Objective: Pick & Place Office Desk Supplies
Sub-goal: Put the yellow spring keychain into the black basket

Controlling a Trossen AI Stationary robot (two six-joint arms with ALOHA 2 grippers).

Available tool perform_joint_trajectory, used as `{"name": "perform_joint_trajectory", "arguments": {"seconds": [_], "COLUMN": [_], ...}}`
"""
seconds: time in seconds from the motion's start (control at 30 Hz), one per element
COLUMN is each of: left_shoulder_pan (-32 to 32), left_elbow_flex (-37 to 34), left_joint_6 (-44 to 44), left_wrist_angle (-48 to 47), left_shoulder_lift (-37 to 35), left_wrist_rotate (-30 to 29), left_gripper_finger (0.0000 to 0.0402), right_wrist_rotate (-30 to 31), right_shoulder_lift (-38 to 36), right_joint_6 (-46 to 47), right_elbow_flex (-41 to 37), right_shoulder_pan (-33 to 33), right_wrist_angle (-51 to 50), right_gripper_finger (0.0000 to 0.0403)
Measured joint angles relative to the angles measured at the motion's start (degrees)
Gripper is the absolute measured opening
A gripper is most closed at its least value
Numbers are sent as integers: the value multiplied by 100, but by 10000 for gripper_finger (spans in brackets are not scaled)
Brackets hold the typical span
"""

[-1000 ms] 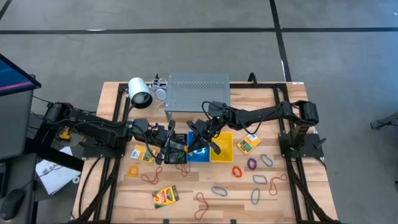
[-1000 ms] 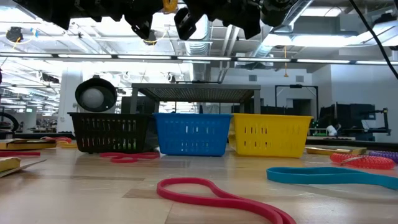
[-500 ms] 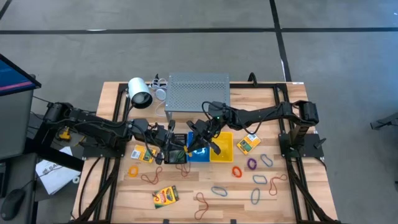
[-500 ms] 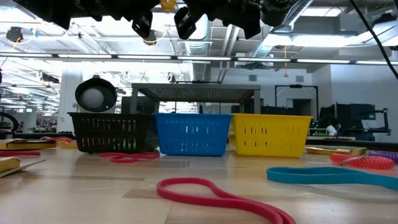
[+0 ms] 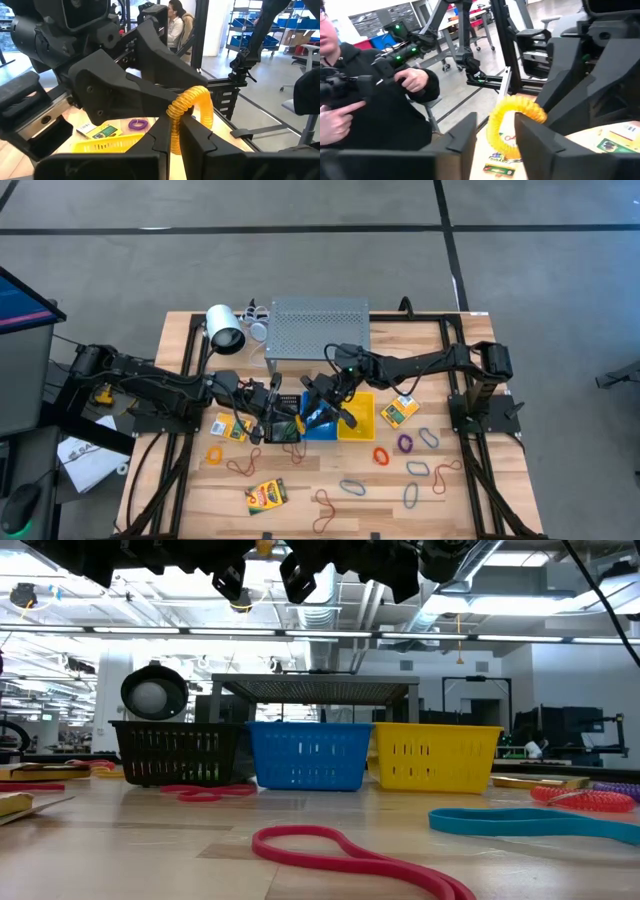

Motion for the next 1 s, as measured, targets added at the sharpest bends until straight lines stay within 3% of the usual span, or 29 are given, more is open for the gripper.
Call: {"name": "perform_joint_trajectory", "arguments": {"seconds": [0.27,0.53,0.7,0.8,1.0], "left_shoulder_pan": [111,305,309,309,309], "left_elbow_flex": [-7,-4,-2,2,0], "left_joint_6": [101,94,92,89,87], "left_wrist_angle": [-289,-888,-1439,-1929,-2953], "left_shoulder_lift": [-55,-551,-1115,-1496,-2158], "left_wrist_rotate": [-16,15,9,-40,-459], "left_gripper_finger": [13,14,15,15,16], "right_wrist_rotate": [-169,-214,-170,308,2004], "right_shoulder_lift": [-17,-161,-587,-985,-1930], "right_joint_6": [166,256,-59,-485,-1444], "right_elbow_flex": [0,11,7,7,5], "right_shoulder_pan": [-140,-394,-607,-674,-590], "right_wrist_angle": [-200,-508,-1332,-2146,-4098], "right_gripper_finger": [253,265,265,265,265]}}
